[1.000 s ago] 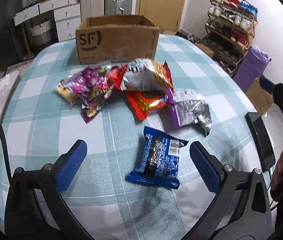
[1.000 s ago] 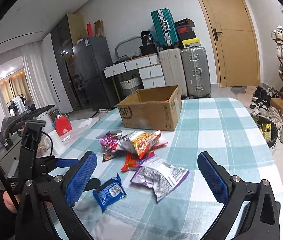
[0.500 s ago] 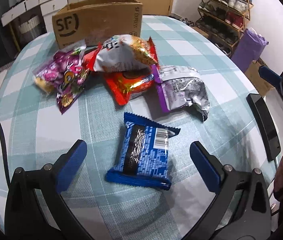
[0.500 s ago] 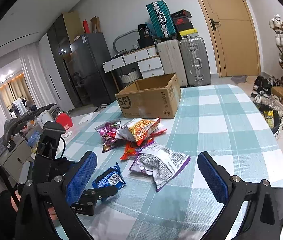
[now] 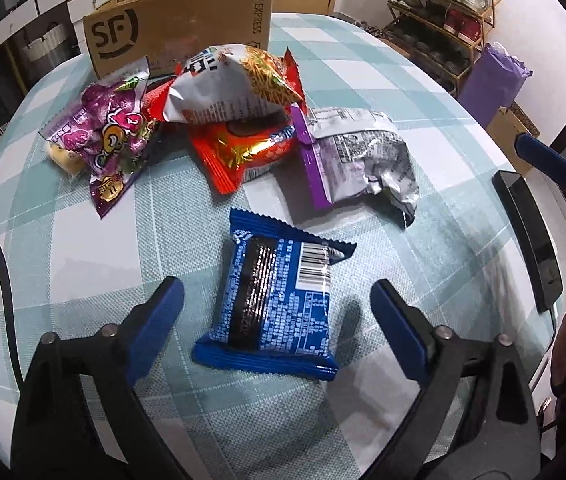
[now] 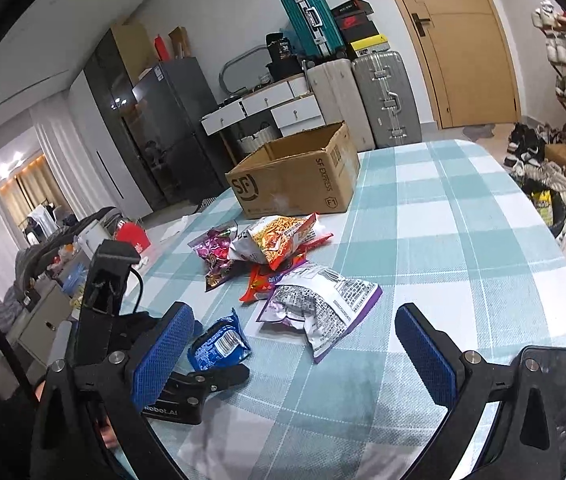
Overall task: Organize snacks
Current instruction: 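Grasp the blue cookie pack with the left gripper, then grasp the white-and-purple snack bag with the right gripper while the left holds the cookie pack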
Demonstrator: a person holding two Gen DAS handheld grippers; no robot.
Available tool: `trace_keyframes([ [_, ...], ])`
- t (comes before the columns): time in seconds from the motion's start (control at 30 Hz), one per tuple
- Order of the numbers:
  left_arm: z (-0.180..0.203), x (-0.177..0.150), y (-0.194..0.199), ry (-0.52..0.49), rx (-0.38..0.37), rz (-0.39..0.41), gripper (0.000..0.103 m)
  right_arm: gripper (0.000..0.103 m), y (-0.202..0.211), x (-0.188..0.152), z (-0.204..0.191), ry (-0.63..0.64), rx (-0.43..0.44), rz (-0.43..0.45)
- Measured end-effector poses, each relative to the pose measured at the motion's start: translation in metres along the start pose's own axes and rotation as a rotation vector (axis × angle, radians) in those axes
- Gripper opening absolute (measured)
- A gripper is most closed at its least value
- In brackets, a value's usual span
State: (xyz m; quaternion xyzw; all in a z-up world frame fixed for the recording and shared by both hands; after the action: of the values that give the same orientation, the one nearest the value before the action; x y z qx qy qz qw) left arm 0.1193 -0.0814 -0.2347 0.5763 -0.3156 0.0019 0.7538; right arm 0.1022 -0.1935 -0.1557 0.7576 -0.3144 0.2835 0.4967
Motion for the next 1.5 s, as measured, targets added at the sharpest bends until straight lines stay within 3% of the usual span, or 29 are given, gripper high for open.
trace_keyframes([
  [0.13, 0.002, 0.000, 0.000, -0.013, -0.006, -0.005, 0.073, 0.103, 0.001, 0.000, 0.000, 0.008, 0.000, 0.003],
  [0.27, 0.001, -0.001, 0.005, -0.012, 0.009, 0.005, 0.043, 0.103, 0.001, 0.000, -0.004, 0.022, 0.023, 0.009],
  [0.43, -0.004, -0.008, 0.013, 0.028, -0.066, -0.004, 0.043, 0.102, 0.000, -0.001, -0.008, 0.024, 0.034, 0.000],
  [0.8, -0.017, -0.020, 0.034, 0.063, -0.046, 0.028, 0.043, 0.102, -0.003, -0.003, -0.019, 0.037, 0.047, -0.017],
  [1.17, -0.016, -0.030, 0.073, 0.030, 0.034, 0.079, 0.043, 0.102, -0.007, -0.011, -0.028, 0.065, 0.055, -0.048],
  [1.33, -0.022, -0.037, 0.078, 0.027, 0.054, 0.086, 0.043, 0.102, 0.002, -0.011, -0.022, 0.083, 0.016, -0.005],
  [1.5, -0.028, -0.041, 0.077, 0.051, 0.038, 0.082, 0.043, 0.103, 0.002, -0.009, -0.015, 0.101, -0.012, -0.028],
])
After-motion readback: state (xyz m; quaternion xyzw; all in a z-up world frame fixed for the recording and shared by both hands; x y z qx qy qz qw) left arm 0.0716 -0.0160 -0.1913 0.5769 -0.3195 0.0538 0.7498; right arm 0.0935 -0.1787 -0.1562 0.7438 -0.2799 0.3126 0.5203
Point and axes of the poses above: each gripper's, at about its wrist camera, not at the fingertips, and y roughly against the way its jaws point, z to its right, x to its top, the point moved 5 cm from there along -y, roughly the way its jaws point, and after that the axes turned 3 degrees about -x, right-handed, at the moved point
